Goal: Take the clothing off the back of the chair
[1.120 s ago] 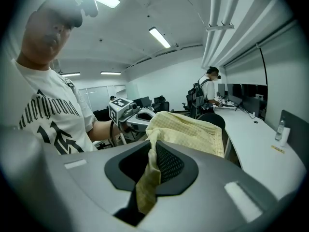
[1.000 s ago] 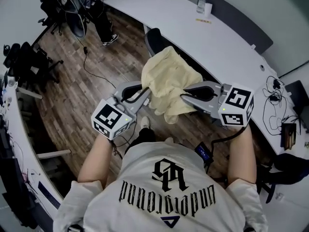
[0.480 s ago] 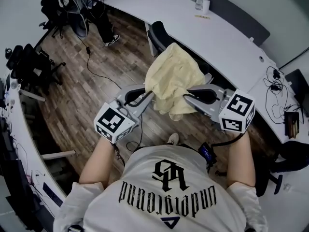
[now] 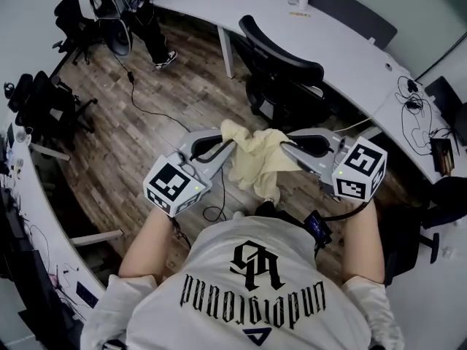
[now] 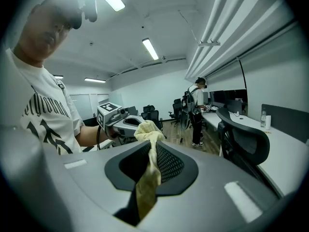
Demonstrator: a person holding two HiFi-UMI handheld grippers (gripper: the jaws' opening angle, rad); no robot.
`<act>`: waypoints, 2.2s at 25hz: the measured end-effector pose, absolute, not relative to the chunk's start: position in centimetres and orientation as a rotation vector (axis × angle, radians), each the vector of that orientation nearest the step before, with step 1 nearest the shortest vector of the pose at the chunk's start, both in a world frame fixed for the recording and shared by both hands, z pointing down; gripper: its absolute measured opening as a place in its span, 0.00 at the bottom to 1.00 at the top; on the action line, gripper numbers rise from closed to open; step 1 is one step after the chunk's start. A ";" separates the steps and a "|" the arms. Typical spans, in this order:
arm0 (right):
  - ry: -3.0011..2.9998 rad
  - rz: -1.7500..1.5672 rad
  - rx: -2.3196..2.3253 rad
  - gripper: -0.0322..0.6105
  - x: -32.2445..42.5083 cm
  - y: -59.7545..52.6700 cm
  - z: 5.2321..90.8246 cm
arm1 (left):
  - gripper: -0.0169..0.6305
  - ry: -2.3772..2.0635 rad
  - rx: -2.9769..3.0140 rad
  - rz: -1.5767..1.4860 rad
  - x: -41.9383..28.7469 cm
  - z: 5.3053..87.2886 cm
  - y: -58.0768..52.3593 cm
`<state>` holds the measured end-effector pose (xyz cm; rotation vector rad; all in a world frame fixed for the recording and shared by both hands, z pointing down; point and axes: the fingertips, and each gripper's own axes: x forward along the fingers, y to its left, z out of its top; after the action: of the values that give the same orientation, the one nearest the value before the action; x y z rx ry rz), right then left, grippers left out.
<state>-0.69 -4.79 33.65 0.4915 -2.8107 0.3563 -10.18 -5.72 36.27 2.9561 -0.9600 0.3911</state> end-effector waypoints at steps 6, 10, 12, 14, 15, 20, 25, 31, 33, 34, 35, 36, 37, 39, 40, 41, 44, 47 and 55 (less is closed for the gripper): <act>-2.801 0.351 0.598 0.11 -1.7 -0.7 34.0 | 0.16 -0.896 2.988 0.379 -11.1 36.5 -2.1; -2.787 0.326 0.642 0.11 -1.4 0.8 34.1 | 0.16 -0.868 3.005 0.370 -10.9 36.5 -0.4; -2.785 0.318 0.651 0.11 -1.2 1.6 34.3 | 0.16 -0.861 3.006 0.362 -10.7 36.7 0.4; -2.787 0.312 0.655 0.11 -0.9 2.5 34.5 | 0.16 -0.861 3.000 0.354 -10.4 36.9 1.1; -2.789 0.306 0.654 0.11 -0.7 2.9 34.5 | 0.16 -0.861 2.996 0.346 -10.1 37.0 1.5; -2.786 0.259 0.659 0.11 1.1 5.2 34.9 | 0.16 -0.861 2.995 0.315 -7.2 37.1 3.9; -2.771 0.248 0.650 0.11 3.8 8.1 35.7 | 0.15 -0.873 2.974 0.319 -4.2 37.6 6.7; -2.780 0.227 0.673 0.11 7.8 11.7 36.5 | 0.16 -0.891 2.926 0.299 -0.4 38.5 10.4; -2.784 0.217 0.670 0.11 9.2 13.1 36.9 | 0.16 -0.906 2.927 0.337 0.8 38.9 11.8; -2.787 0.217 0.674 0.11 9.9 13.7 37.1 | 0.16 -0.908 2.928 0.343 1.4 39.1 12.5; -2.791 0.220 0.682 0.11 10.6 14.3 37.3 | 0.16 -0.909 2.928 0.341 2.0 39.2 13.3; -2.794 0.223 0.691 0.11 11.3 15.0 37.4 | 0.16 -0.911 2.926 0.339 2.5 39.2 14.0; -2.796 0.222 0.699 0.11 12.0 15.6 37.5 | 0.16 -0.917 2.924 0.340 3.1 39.3 14.8; -2.803 0.209 0.709 0.11 13.2 17.0 37.6 | 0.16 -0.933 2.928 0.339 4.2 39.3 16.2; -2.806 0.201 0.711 0.11 13.8 17.7 37.7 | 0.16 -0.944 2.930 0.337 4.8 39.3 16.9; -2.808 0.192 0.714 0.11 14.4 18.5 37.8 | 0.16 -0.956 2.931 0.338 5.3 39.3 17.5; -2.809 0.172 0.719 0.11 15.6 20.6 38.2 | 0.16 -0.979 2.916 0.344 6.5 39.7 19.5; -2.805 0.150 0.723 0.11 16.6 22.5 38.6 | 0.16 -0.993 2.896 0.344 7.7 40.2 21.4; -2.820 0.119 0.717 0.11 17.4 26.1 39.0 | 0.15 -1.046 2.871 0.331 9.0 40.3 25.1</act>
<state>17.43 26.08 38.98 0.7168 -2.8199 0.1187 8.99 25.12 40.33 2.8712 -1.0461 0.3313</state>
